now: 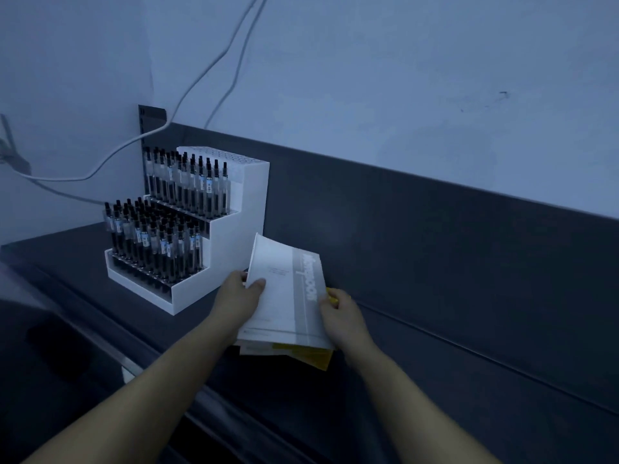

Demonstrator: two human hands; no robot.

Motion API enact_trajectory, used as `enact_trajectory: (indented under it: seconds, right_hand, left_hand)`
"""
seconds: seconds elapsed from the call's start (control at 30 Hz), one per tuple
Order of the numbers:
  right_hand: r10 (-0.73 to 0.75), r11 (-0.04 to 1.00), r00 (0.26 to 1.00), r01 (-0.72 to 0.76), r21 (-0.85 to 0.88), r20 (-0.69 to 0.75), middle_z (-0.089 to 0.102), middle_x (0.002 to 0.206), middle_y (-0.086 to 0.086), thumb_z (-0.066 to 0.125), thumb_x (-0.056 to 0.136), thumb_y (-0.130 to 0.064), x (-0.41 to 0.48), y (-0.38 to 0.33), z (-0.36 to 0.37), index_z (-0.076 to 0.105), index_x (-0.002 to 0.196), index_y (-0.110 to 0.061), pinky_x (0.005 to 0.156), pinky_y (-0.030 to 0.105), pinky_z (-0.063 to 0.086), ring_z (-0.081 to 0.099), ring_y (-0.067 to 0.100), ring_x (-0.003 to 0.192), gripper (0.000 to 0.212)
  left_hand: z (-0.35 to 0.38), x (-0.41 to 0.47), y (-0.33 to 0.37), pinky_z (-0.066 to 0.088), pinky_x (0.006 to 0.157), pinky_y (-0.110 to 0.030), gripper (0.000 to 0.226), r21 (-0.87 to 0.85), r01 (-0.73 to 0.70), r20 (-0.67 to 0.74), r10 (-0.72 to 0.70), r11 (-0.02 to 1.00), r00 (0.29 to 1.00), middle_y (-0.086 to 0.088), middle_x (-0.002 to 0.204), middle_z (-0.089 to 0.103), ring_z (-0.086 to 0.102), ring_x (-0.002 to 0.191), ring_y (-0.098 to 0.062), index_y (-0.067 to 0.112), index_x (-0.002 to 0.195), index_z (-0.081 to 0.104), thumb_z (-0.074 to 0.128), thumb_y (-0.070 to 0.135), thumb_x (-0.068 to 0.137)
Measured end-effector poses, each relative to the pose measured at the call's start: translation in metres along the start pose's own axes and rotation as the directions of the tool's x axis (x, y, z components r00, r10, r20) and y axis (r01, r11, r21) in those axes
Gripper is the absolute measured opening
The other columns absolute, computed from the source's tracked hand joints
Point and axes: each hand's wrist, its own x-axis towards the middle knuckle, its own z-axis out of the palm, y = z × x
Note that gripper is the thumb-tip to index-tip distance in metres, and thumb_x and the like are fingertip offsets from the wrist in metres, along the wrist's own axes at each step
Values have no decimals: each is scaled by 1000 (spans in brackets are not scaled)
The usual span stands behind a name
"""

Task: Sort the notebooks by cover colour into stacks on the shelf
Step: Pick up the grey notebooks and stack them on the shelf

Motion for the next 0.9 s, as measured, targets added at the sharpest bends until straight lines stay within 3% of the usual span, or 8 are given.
enact_trajectory:
  seconds: [0.07, 0.13, 0.23, 0.37, 0.47, 0.67, 0.8, 0.9]
  right_hand:
    - [-8, 998, 997, 13, 66, -76, 61, 106, 1, 48, 96, -26, -9, -4, -11, 58, 108, -14, 68, 26, 46, 57, 13, 88, 19]
    - [-4, 990, 990, 24, 138, -141, 65, 99, 2, 51, 95, -21, -19, -6, -23, 61, 101, -14, 61, 23, 47, 59, 12, 81, 14]
    - [7, 975, 973, 44, 216, -230, 65, 93, -4, 51, 95, -17, -38, -5, -43, 60, 96, -22, 59, 23, 48, 61, 11, 80, 10]
    - [43, 963, 949, 45, 266, -313, 69, 91, -6, 48, 95, -11, -66, 3, -70, 60, 87, -26, 57, 21, 50, 65, 12, 81, 21]
    - [76, 957, 934, 30, 290, -349, 72, 91, -4, 46, 94, -9, -86, 15, -89, 64, 88, -23, 60, 22, 52, 68, 13, 80, 24]
    - [78, 957, 895, 55, 284, -439, 73, 94, -9, 46, 93, -8, -126, 44, -142, 66, 92, -29, 80, 32, 57, 69, 12, 89, 29]
    - [35, 970, 884, 84, 230, -467, 71, 91, -13, 46, 93, -8, -158, 67, -186, 63, 90, -33, 69, 19, 52, 66, 7, 85, 30]
    - [11, 982, 879, 80, 169, -476, 70, 93, -15, 47, 93, -11, -180, 86, -223, 63, 95, -34, 71, 23, 51, 66, 9, 88, 28]
  left_hand:
    - [7, -10, 13, 42, 65, -28, 26, -62, -17, 41, 19, 998, 999, -3, 101, 56, 55, 85, -18, 9, 121, 52, 46, 24, 101]
    - [14, -21, 24, 48, 69, -30, 26, -132, 6, 127, 11, 991, 992, -2, 104, 59, 58, 88, -19, 11, 123, 53, 42, 22, 102]
    - [27, -35, 35, 51, 86, -40, 28, -162, 35, 274, 11, 986, 962, -5, 118, 61, 60, 102, -24, 15, 127, 51, 41, 23, 102]
    - [49, -59, 41, 46, 100, -44, 36, -108, -32, 400, 73, 994, 914, -1, 129, 58, 56, 113, -23, 19, 135, 46, 45, 22, 99]
    - [68, -81, 45, 45, 95, -37, 39, -44, -104, 437, 113, 994, 893, 1, 130, 54, 53, 114, -21, 23, 138, 40, 45, 19, 99]
    - [112, -134, 52, 41, 88, -31, 44, -5, -199, 489, 176, 980, 855, 8, 132, 53, 50, 113, -16, 28, 142, 36, 42, 19, 99]
    - [151, -174, 57, 42, 92, -34, 42, 17, -238, 496, 199, 971, 845, 7, 132, 54, 50, 113, -15, 28, 139, 41, 40, 15, 98]
    - [182, -210, 66, 40, 86, -31, 40, 8, -248, 499, 211, 969, 841, 11, 124, 55, 51, 109, -12, 30, 134, 44, 39, 13, 98]
